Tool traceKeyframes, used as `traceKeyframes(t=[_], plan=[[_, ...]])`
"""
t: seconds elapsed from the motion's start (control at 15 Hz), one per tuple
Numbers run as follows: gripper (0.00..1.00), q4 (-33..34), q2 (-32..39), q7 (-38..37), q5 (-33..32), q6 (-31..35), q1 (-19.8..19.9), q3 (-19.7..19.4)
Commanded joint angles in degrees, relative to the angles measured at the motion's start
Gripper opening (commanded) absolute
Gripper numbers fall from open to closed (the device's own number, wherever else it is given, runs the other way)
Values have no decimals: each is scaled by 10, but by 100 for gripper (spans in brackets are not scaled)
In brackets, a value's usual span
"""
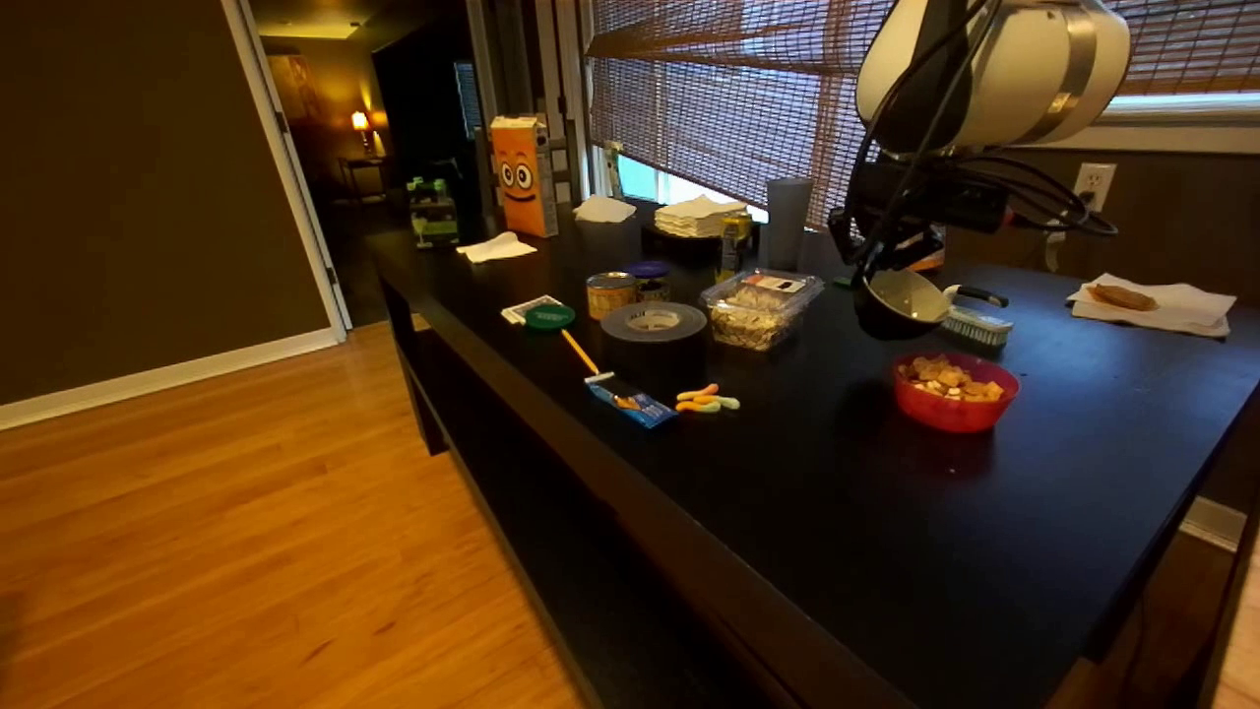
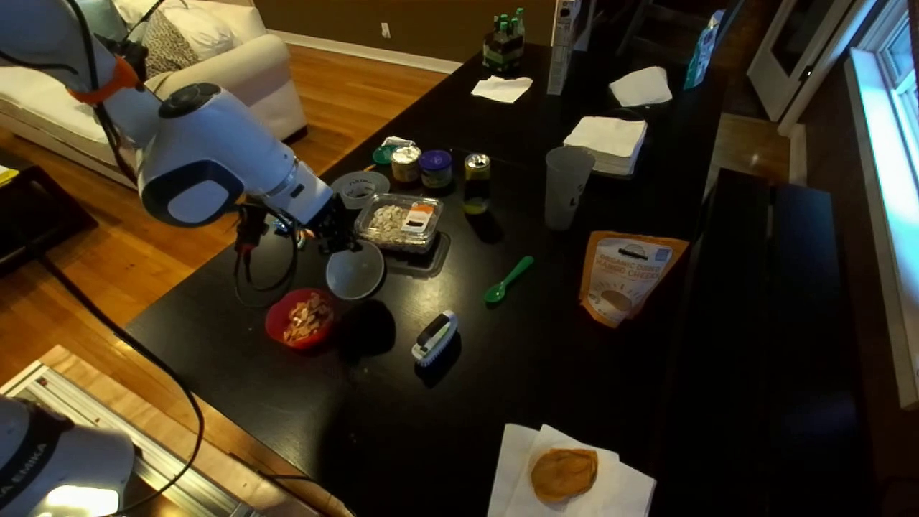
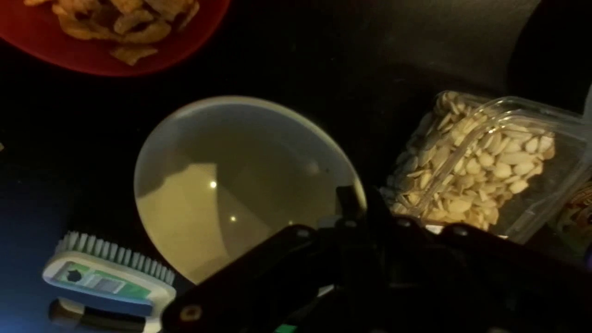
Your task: Pour the contents from the black bowl into the red bowl
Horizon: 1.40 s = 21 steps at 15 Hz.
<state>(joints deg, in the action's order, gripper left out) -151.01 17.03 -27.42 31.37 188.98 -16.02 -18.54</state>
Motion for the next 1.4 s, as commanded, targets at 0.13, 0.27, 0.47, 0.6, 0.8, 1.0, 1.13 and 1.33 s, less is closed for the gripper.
traceKeyframes(t=[0.13,0.27,0.47,0.6,0.8,1.0,1.13,1.33], plan=[[2,49,83,79,-12,-24,-174,-157],[2,58,111,99,-16,-42,-244,-216],[2,64,129,130,-34,-80,-324,-272],[2,71,142,148,-51,-104,-363,-299],[2,77,145,167,-75,-143,-399,-327],[2,76,126,139,-176,-165,-383,-324],[2,81,123,139,-213,-181,-371,-317],[2,85,101,150,-253,-205,-327,-279]])
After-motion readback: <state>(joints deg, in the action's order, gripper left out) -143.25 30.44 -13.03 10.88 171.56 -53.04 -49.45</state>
